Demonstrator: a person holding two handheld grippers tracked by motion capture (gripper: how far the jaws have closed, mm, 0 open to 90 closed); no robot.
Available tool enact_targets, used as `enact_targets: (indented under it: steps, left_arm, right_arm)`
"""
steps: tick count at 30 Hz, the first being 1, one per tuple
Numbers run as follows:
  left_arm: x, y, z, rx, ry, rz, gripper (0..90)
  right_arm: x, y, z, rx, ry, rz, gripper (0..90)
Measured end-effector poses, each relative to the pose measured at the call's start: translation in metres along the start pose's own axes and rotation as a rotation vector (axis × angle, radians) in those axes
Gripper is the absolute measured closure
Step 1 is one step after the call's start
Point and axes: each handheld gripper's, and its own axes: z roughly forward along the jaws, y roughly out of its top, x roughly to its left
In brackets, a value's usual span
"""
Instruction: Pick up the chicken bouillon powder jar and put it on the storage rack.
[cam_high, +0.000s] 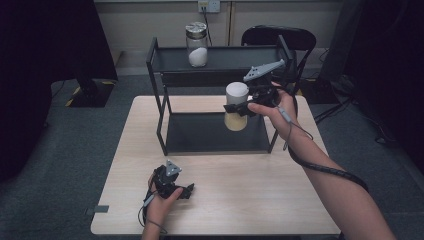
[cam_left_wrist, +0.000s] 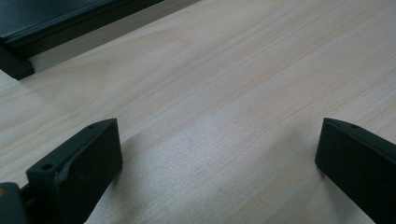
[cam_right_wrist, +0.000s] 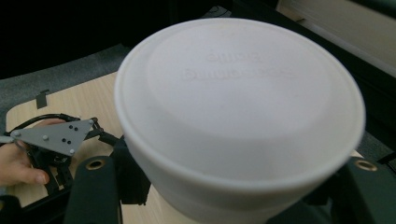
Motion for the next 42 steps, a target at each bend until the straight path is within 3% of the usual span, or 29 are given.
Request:
enact_targets:
  steps: [22,38,42]
  left_arm:
    - [0.000,0.000,0.000,0.000,-0.001,0.001,0.0]
    - [0.000,0.000,0.000,0.002,-0.001,0.003,0.0]
    - [0.000,0.000,0.000,0.002,-0.001,0.003,0.0]
  right_arm:
    - [0.001,0.043,-0.011,0.001,-0.035,0.013,35.0]
    - [0.005,0.076,-0.021,0.005,-0.084,0.013,35.0]
    - [0.004,0.081,-0.023,-0.005,-0.101,0.036,35.0]
